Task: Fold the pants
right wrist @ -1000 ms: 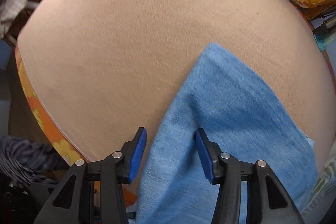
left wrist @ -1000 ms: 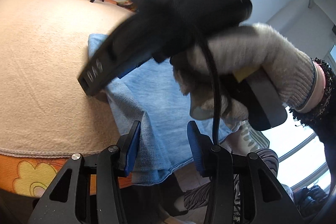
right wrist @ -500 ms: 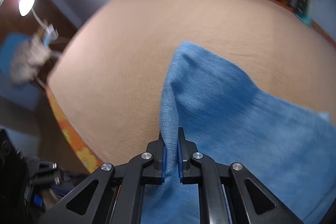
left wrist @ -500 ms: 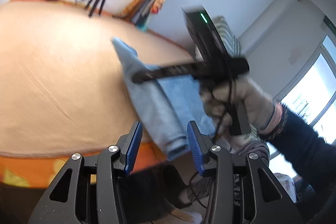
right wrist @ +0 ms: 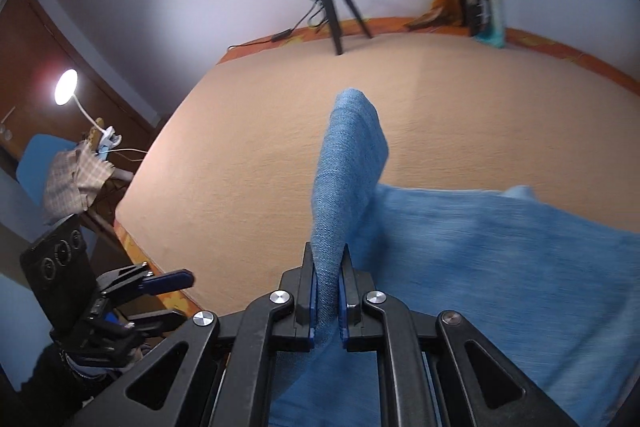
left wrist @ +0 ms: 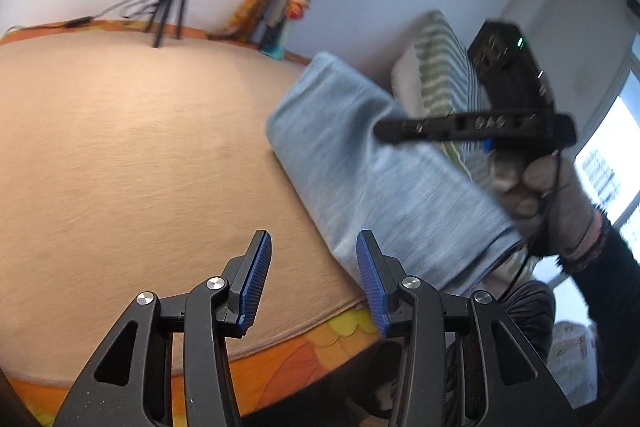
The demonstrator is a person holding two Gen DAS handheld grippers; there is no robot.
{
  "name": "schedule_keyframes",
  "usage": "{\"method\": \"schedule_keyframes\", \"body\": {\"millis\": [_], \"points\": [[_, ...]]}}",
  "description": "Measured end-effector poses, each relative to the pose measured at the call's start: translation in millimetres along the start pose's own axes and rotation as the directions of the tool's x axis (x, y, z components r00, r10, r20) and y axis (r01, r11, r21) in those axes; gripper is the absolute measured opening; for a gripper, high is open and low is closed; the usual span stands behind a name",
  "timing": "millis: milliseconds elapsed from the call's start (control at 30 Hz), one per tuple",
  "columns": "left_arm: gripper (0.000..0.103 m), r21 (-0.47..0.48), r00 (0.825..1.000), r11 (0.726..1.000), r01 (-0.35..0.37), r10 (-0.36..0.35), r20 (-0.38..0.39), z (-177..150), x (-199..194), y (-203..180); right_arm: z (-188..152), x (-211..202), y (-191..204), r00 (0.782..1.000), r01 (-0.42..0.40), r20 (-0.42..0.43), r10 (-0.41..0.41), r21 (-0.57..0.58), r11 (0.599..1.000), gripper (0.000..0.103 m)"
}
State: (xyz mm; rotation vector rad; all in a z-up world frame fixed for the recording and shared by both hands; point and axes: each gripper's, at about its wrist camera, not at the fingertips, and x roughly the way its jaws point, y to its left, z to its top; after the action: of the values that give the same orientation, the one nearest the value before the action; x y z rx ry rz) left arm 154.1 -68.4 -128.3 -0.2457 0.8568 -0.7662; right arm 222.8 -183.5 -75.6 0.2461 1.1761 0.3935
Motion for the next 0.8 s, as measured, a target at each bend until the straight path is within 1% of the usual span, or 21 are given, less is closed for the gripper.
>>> {"method": "schedule_keyframes", "body": {"millis": [133,267,367,467,567,700,800], "points": [[0.041,0.062,0.999,0.998,0.013,-0.011,-0.04,5.4,33.9,-18.9,-2.5,-20.1,-22.7,0.999,0.047,0.013,-0.047,0.0,0.999,0.005],[0.041,0.099,0.997,0.994,0.044,-0.037,-0.07,10.7,57.0,-36.3,-5.8,-38.8,-49.3,0.996,0.086,0.019,-0.087,0.013,0.996,0.005],[0.041,0.151,0.994,0.987,0.064,-0.051,-0.094,12.2,72.5,-52.9,-7.1,-50.6,-65.8,0.992,0.125,0.023,-0.125,0.029,0.992,0.005],[0.041,0.206,0.993,0.975,0.078,-0.057,-0.106,11.7,82.8,-69.3,-8.6,-60.0,-78.0,0.984,0.174,0.015,-0.175,0.022,0.984,0.005],[0.041,0.234,0.992,0.968,0.088,-0.064,-0.108,11.1,89.3,-78.0,-9.1,-66.7,-86.2,0.976,0.216,0.015,-0.216,0.006,0.976,0.004],[0.041,0.245,0.992,0.965,0.092,-0.067,-0.108,8.1,88.9,-84.1,-13.2,-73.1,-94.9,0.965,0.261,0.033,-0.26,-0.006,0.965,0.004],[0.041,0.24,0.993,0.967,0.083,-0.06,-0.105,11.9,92.6,-84.0,-18.6,-76.7,-103.4,0.958,0.281,0.048,-0.281,0.007,0.96,0.004]]}}
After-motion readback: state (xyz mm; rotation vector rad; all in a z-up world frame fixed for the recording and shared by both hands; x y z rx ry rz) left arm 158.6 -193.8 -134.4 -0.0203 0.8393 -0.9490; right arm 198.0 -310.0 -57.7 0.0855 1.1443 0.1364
